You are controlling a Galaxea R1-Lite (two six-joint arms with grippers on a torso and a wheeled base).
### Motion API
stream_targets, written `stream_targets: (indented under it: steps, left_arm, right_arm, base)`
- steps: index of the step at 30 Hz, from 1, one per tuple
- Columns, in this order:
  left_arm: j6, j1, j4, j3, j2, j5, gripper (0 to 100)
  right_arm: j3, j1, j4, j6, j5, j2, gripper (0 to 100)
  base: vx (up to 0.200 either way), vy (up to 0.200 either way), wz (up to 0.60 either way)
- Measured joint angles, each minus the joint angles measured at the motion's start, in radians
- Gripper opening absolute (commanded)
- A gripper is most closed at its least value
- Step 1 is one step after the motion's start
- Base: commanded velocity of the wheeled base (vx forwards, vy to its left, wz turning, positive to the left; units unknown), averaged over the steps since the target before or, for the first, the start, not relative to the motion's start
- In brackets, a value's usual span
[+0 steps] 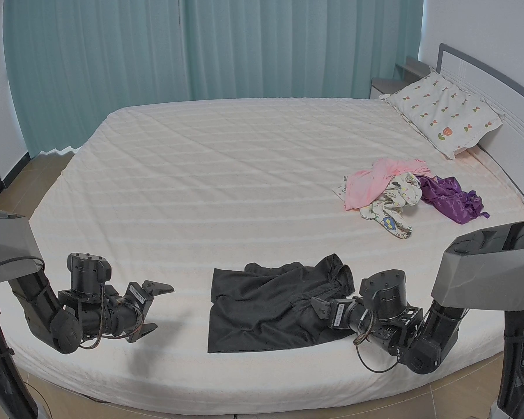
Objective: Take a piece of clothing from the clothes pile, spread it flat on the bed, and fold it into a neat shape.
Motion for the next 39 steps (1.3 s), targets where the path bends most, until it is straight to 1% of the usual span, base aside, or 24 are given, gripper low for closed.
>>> stream_targets:
  steps: [5,9,13,17,25,30,36,39]
  left_arm:
    - [0.000,0.000,0.000,0.000,0.000,0.000,100]
    - [0.000,-0.001,0.000,0.000,0.000,-0.001,100]
    - [0.001,0.000,-0.001,0.000,0.000,0.000,100]
    - [0.000,0.000,-0.001,-0.002,0.000,0.000,100]
    - [0.001,-0.001,-0.001,-0.002,0.000,0.000,100]
    - [0.001,0.000,-0.001,-0.002,0.000,0.000,100]
    - [0.001,0.000,0.000,-0.002,0.000,0.000,100]
    - [0.001,0.000,-0.001,-0.002,0.000,0.000,100]
  right_arm:
    - [-0.047,0.036,0.025,-0.138,-0.034,0.013,100]
    - [-0.061,0.045,0.030,-0.192,-0.075,0.036,100]
    - [-0.061,0.064,0.023,-0.236,-0.080,0.058,100]
    - [-0.066,0.071,0.012,-0.254,-0.083,0.072,100]
    - [-0.070,0.092,-0.039,-0.265,-0.084,0.074,100]
    - [-0.064,0.110,-0.044,-0.312,-0.097,0.087,100]
    - [-0.061,0.122,-0.040,-0.330,-0.102,0.109,100]
    - [-0.057,0.118,-0.038,-0.340,-0.122,0.116,100]
  base:
    - [0.000,0.000,0.00]
    - [0.000,0.000,0.00]
    - [0.000,0.000,0.00]
    - [0.000,0.000,0.00]
    - [0.000,0.000,0.00]
    - [0.000,0.000,0.00]
    - [0.000,0.000,0.00]
    - [0.000,0.000,0.00]
